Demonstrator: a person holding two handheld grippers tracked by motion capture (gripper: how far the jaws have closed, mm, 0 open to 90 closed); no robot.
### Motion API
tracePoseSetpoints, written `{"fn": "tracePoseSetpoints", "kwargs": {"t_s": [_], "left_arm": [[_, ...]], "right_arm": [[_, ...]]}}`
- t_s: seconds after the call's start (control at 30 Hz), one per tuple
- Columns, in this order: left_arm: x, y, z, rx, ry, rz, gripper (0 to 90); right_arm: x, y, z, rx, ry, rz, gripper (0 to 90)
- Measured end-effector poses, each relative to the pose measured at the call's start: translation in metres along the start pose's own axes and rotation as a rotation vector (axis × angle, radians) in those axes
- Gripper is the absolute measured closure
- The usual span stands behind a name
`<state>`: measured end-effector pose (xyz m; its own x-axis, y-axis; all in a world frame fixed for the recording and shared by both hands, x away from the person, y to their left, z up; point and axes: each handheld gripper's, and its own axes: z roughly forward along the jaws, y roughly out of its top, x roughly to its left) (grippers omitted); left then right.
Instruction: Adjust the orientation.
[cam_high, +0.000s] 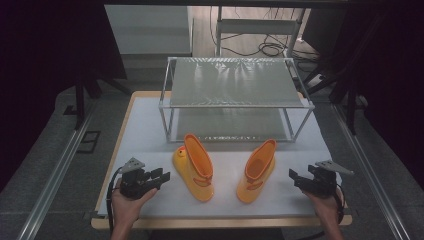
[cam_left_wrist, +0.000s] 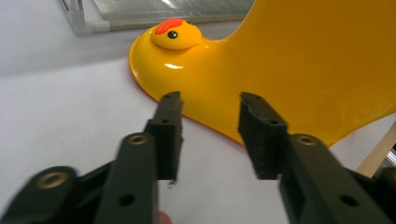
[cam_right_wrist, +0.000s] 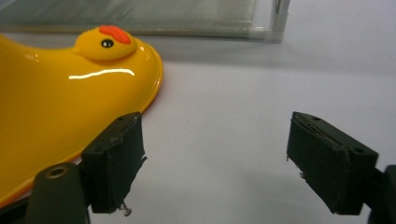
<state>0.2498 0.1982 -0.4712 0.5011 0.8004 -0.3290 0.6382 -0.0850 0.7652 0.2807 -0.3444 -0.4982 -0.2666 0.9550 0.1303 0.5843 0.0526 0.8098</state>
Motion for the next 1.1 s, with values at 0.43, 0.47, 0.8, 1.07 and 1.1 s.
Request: {"fn": "tracePoseSetpoints", "kwargs": {"t_s": [0.43, 0.47, 0.8, 1.07, 1.1], "left_arm": [[-0.055, -0.018, 0.001, 0.009, -0.032, 0.079, 89.9], [-0.055, -0.018, 0.001, 0.009, -0.032, 0.079, 89.9], [-0.115, -0.034, 0.045, 0.029, -0.086, 0.187, 89.9], [-0.136, -0.027, 0.076, -0.020, -0.021, 0.229, 89.8], [-0.135, -0.026, 0.077, -0.025, -0.013, 0.224, 89.8]], "right_arm": [[-0.005, -0.003, -0.001, -0.021, 0.044, 0.041, 31.8], [-0.004, -0.003, 0.000, -0.017, 0.045, 0.037, 32.0], [-0.005, -0.004, 0.001, -0.017, 0.026, 0.047, 32.7], [-0.008, -0.007, 0.000, -0.008, 0.016, 0.061, 32.7], [-0.008, -0.007, -0.001, -0.006, 0.016, 0.058, 32.7]]}}
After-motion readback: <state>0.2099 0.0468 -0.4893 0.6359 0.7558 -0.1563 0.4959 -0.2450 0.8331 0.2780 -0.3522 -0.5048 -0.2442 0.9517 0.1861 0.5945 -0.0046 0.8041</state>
